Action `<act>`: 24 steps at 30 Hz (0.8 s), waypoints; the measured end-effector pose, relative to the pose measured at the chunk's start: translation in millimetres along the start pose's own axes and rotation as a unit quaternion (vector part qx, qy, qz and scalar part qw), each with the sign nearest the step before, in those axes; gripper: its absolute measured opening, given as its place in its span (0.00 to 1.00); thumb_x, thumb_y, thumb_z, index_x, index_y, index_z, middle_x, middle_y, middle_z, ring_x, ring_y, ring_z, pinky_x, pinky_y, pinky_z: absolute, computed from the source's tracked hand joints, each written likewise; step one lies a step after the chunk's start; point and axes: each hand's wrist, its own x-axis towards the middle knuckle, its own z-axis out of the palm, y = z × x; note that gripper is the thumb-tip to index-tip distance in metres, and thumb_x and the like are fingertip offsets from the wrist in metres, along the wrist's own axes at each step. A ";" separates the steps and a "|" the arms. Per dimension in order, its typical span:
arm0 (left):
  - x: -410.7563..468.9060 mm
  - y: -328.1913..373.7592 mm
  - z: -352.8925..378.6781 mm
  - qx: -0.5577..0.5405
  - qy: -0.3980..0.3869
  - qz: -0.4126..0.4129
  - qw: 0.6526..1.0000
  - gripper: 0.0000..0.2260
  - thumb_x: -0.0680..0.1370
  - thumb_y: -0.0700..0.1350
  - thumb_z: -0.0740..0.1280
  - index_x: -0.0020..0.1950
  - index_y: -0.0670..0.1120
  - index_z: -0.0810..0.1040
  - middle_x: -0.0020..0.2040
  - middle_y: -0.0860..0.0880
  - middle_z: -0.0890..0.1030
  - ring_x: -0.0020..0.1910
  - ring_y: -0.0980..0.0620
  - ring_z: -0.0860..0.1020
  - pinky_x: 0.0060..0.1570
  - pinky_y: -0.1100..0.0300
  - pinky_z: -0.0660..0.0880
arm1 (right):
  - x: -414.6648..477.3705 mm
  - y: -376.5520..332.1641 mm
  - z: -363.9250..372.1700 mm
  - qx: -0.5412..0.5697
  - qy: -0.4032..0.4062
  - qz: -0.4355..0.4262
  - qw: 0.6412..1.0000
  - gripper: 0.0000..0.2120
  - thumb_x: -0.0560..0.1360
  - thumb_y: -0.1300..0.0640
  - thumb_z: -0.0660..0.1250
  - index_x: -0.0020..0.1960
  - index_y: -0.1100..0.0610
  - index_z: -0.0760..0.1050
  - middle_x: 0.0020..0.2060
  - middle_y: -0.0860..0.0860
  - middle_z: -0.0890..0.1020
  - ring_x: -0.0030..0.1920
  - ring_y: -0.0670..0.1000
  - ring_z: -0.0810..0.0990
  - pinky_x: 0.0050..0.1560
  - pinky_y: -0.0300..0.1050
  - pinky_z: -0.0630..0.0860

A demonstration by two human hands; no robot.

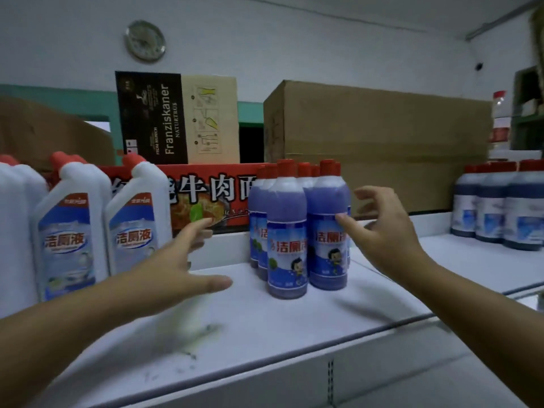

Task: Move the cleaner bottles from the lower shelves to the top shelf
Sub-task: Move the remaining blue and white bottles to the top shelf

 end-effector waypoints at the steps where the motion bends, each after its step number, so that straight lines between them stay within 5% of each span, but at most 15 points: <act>1: 10.7 17.1 19.9 -0.044 -0.004 -0.004 0.999 0.58 0.52 0.68 0.76 0.74 0.61 0.47 0.76 0.54 0.58 0.72 0.53 0.61 0.69 0.53 0.63 | 4.1 13.2 -2.2 -0.017 -0.068 0.059 0.996 0.23 0.72 0.49 0.70 0.64 0.54 0.69 0.55 0.48 0.73 0.49 0.47 0.77 0.38 0.32 0.71; 3: 35.5 39.2 59.7 -0.114 -0.008 -0.015 0.993 0.56 0.63 0.51 0.78 0.75 0.58 0.39 0.72 0.58 0.60 0.68 0.55 0.65 0.64 0.59 0.67 | 8.3 30.6 -1.2 -0.007 -0.211 0.116 0.971 0.25 0.72 0.46 0.69 0.65 0.51 0.68 0.56 0.48 0.76 0.48 0.46 0.78 0.41 0.37 0.75; 5: 58.5 44.2 91.1 -0.147 -0.001 0.013 0.989 0.52 0.67 0.39 0.76 0.74 0.60 0.40 0.63 0.63 0.66 0.57 0.63 0.72 0.48 0.73 0.73 | 6.9 39.1 3.9 0.010 -0.290 0.109 0.951 0.23 0.72 0.48 0.69 0.65 0.48 0.68 0.56 0.48 0.78 0.49 0.46 0.79 0.47 0.41 0.78; 7: 78.4 39.9 107.1 -0.167 0.026 0.025 0.985 0.51 0.66 0.36 0.77 0.72 0.62 0.44 0.62 0.60 0.70 0.58 0.61 0.74 0.42 0.74 0.75 | 6.1 46.3 10.0 0.000 -0.293 0.084 0.952 0.22 0.71 0.49 0.71 0.63 0.46 0.69 0.57 0.46 0.79 0.51 0.46 0.79 0.53 0.45 0.79; 13: 87.8 24.9 119.8 -0.182 0.081 0.044 0.979 0.48 0.65 0.35 0.77 0.74 0.57 0.51 0.61 0.58 0.74 0.56 0.66 0.77 0.43 0.72 0.76 | 7.7 63.5 19.7 0.028 -0.275 0.020 0.961 0.21 0.70 0.46 0.71 0.61 0.42 0.70 0.54 0.41 0.81 0.51 0.44 0.80 0.54 0.45 0.79; 16: 90.2 23.3 117.6 -0.202 0.062 0.059 0.976 0.49 0.62 0.50 0.80 0.73 0.57 0.52 0.62 0.59 0.73 0.56 0.67 0.77 0.45 0.71 0.77 | 5.7 67.2 17.6 0.047 -0.297 -0.005 0.954 0.21 0.71 0.45 0.70 0.62 0.40 0.69 0.53 0.39 0.79 0.51 0.42 0.79 0.54 0.42 0.78; 19: 99.2 16.5 114.3 -0.257 0.106 0.056 0.959 0.58 0.50 0.75 0.70 0.75 0.57 0.52 0.69 0.52 0.72 0.64 0.51 0.75 0.60 0.48 0.76 | 16.1 65.7 5.3 0.050 -0.255 -0.051 0.964 0.17 0.72 0.41 0.65 0.60 0.40 0.68 0.52 0.41 0.75 0.48 0.39 0.75 0.50 0.37 0.75; 21: 103.0 7.8 109.9 -0.363 0.111 -0.004 0.925 0.59 0.47 0.79 0.64 0.75 0.61 0.53 0.72 0.50 0.69 0.69 0.45 0.70 0.67 0.39 0.67 | 35.3 67.1 -1.9 0.098 -0.144 -0.028 0.984 0.18 0.74 0.41 0.60 0.62 0.43 0.68 0.51 0.44 0.75 0.48 0.40 0.74 0.45 0.36 0.72; 24: 106.0 -5.1 99.7 -0.497 0.084 -0.111 0.857 0.52 0.53 0.79 0.62 0.75 0.61 0.56 0.76 0.53 0.62 0.73 0.47 0.64 0.71 0.42 0.61 | 70.3 79.8 3.6 0.205 -0.088 0.110 0.968 0.23 0.78 0.40 0.53 0.64 0.53 0.69 0.55 0.50 0.77 0.52 0.46 0.76 0.52 0.45 0.75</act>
